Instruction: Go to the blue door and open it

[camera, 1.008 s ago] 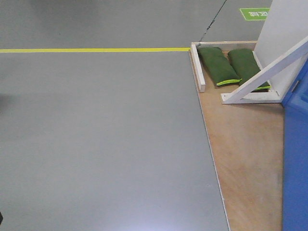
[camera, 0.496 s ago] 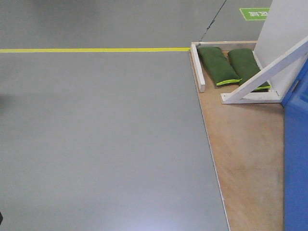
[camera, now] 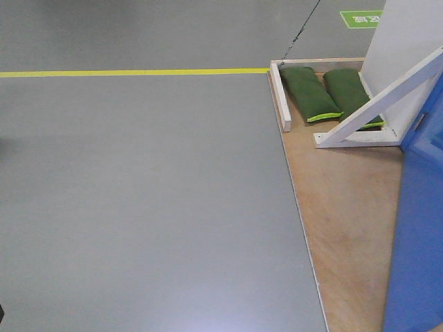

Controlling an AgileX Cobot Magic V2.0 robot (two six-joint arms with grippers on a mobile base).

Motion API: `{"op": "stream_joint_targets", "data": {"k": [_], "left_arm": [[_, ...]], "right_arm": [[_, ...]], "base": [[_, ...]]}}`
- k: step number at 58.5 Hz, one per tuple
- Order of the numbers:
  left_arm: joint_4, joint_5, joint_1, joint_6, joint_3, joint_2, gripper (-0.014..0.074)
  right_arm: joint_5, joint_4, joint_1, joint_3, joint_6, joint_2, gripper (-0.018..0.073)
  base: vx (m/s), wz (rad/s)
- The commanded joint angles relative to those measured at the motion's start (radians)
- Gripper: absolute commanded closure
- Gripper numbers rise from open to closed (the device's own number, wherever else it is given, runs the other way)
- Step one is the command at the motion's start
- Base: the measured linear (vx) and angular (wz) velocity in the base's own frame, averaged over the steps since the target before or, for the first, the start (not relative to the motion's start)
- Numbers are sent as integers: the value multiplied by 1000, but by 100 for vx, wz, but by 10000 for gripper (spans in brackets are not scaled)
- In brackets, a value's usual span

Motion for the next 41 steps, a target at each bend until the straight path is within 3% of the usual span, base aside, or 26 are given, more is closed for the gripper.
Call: {"op": "stream_joint_targets", "data": {"k": [1,18,30,41], "left_arm": [[-3,-78,-4,-7,-26,-14,524],[-3,-78,-4,-7,-26,-14,524],[-3,-78,-4,-7,-26,-14,524],[-3,-77,-4,-7,-26,-14,524]], "right_arm": [[347,-33,172,-53,11,-49,551],[421,-33,419,-53,11,-54,551],[434,-33,484,-53,11,-35,551],[429,-25,484,-53,11,76,551]], "base": [[-1,-6],[-2,-8],[0,0],[0,1]]}}
